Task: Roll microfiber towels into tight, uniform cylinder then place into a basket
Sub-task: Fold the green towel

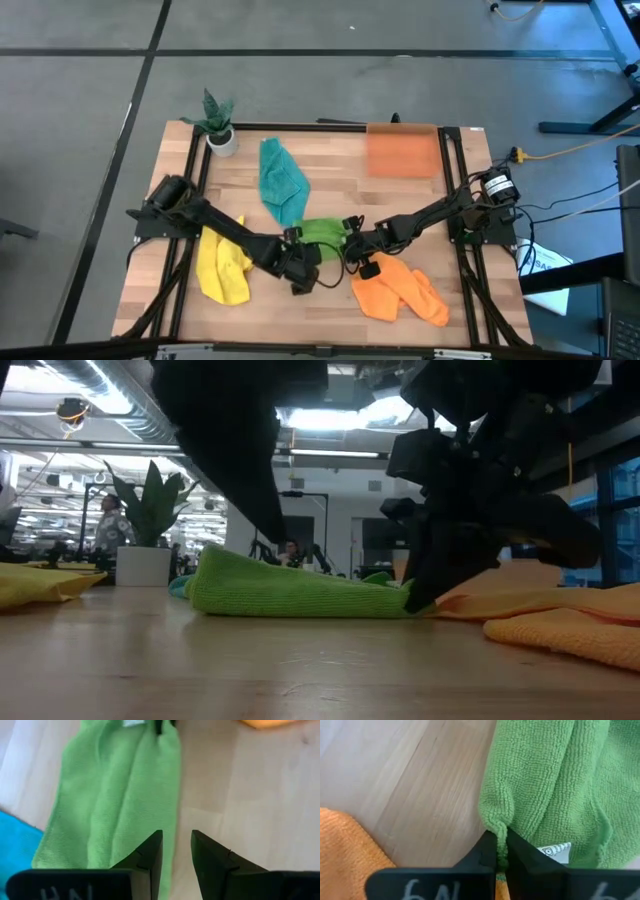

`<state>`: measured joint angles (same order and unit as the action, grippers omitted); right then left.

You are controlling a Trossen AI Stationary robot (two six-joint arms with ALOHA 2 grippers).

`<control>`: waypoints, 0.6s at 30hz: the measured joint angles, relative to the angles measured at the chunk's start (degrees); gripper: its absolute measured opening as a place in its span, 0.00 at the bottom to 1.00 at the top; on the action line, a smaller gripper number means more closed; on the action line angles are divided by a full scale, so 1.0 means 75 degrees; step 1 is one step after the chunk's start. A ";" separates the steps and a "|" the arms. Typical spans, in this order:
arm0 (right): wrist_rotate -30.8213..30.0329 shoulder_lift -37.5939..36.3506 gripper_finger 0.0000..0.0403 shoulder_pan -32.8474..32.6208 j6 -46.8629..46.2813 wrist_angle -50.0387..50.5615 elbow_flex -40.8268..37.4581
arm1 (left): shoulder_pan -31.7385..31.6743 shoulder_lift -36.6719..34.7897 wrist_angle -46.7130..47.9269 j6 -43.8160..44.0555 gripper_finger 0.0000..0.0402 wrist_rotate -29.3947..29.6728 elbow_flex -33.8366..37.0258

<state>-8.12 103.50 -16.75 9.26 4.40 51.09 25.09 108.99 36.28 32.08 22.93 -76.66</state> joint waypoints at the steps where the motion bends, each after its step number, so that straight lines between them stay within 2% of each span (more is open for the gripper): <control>1: 0.0002 0.0000 0.03 0.0000 -0.0014 0.0000 0.0000 | 0.0099 0.0008 0.0048 -0.0141 0.23 0.0013 0.0000; 4: 0.0003 0.0000 0.05 0.0000 -0.0027 0.0000 0.0000 | 0.0383 0.0154 0.0022 -0.0346 0.23 0.0177 -0.0003; 9: 0.0006 0.0000 0.05 0.0000 -0.0027 0.0000 0.0000 | 0.0634 0.0382 0.0286 -0.0293 0.23 0.0896 0.0003; 15: 0.0047 0.0000 0.03 0.0003 -0.0223 -0.0030 0.0000 | 0.0670 0.0525 0.0190 0.0199 0.23 0.0815 0.0526; 18: 0.0090 0.0000 0.05 0.0006 -0.0404 -0.0039 0.0000 | 0.0650 0.0528 0.0258 0.0368 0.23 0.1151 0.0697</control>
<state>-7.44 103.50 -16.71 6.23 4.12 51.09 29.97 112.95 38.21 34.84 31.56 -71.44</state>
